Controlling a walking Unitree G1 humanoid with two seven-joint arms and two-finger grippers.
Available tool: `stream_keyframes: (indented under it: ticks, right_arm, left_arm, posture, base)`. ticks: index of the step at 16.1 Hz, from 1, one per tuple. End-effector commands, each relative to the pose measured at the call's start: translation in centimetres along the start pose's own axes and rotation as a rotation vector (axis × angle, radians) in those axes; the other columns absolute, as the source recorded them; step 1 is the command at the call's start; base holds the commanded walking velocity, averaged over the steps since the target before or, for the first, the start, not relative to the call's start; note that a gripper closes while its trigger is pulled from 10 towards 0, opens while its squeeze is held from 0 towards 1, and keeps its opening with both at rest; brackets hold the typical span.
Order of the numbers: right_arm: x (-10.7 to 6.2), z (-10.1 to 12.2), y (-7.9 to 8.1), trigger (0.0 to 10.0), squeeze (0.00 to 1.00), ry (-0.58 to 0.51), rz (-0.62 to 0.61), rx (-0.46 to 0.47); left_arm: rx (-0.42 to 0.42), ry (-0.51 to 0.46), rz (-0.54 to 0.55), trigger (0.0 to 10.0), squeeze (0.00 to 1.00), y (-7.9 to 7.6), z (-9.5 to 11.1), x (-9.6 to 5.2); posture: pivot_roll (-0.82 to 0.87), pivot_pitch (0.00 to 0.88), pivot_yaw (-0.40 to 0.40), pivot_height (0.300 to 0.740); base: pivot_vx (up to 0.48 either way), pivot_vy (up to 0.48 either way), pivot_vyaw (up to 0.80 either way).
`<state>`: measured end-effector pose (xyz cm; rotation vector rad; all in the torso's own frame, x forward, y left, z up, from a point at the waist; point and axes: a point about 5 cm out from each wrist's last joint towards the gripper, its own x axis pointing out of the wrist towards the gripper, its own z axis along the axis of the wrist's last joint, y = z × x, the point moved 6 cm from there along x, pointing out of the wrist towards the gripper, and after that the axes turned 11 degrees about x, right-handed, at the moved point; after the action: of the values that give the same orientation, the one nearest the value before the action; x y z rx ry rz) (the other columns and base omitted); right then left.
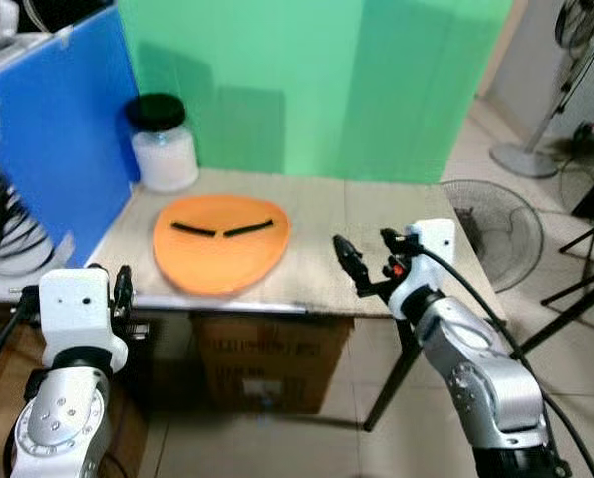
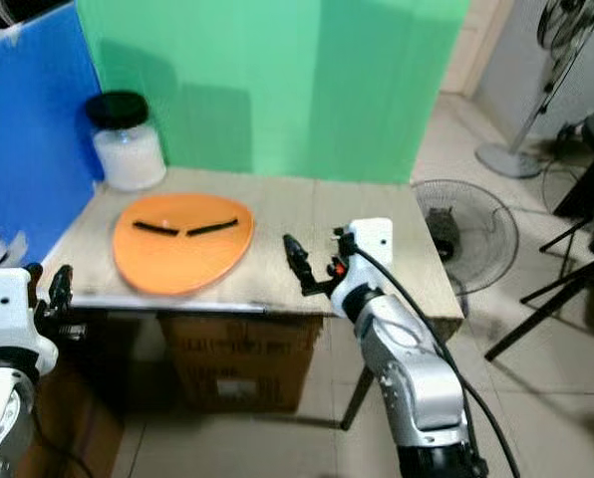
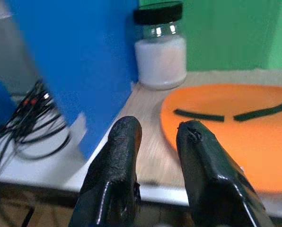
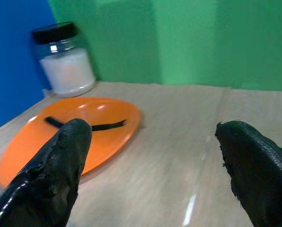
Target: Setting the table
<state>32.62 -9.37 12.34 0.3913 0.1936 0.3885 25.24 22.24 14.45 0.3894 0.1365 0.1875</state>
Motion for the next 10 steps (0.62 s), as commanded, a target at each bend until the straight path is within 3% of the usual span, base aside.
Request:
stream_keyframes:
  ticks: [1,8,10]
  right_arm:
    - [-0.2,0.5,-0.7,10.0,0.00,-0.017,-0.022,0.002]
    - [-0.4,0.6,-1.1,10.0,0.00,-0.030,-0.046,0.000]
    - [-0.3,-0.2,-0.3,10.0,0.00,0.032,0.017,0.021]
  left_arm:
    - [-0.007,-0.019,-0.018,10.0,0.00,-0.3,0.5,0.2]
    - [-0.019,-0.019,-0.029,10.0,0.00,-0.4,0.4,0.7]
    - [-0.010,0.012,-0.110,10.0,0.00,-1.5,-0.3,0.4]
  posture:
    - [-0.02,0.000,0.012,0.740]
    - [-0.04,0.000,0.030,0.740]
    - [-0.04,0.000,0.033,0.740]
  base:
    - [0.420,0.000,0.00]
    - [0.410,0.000,0.00]
    - [0.000,0.000,0.00]
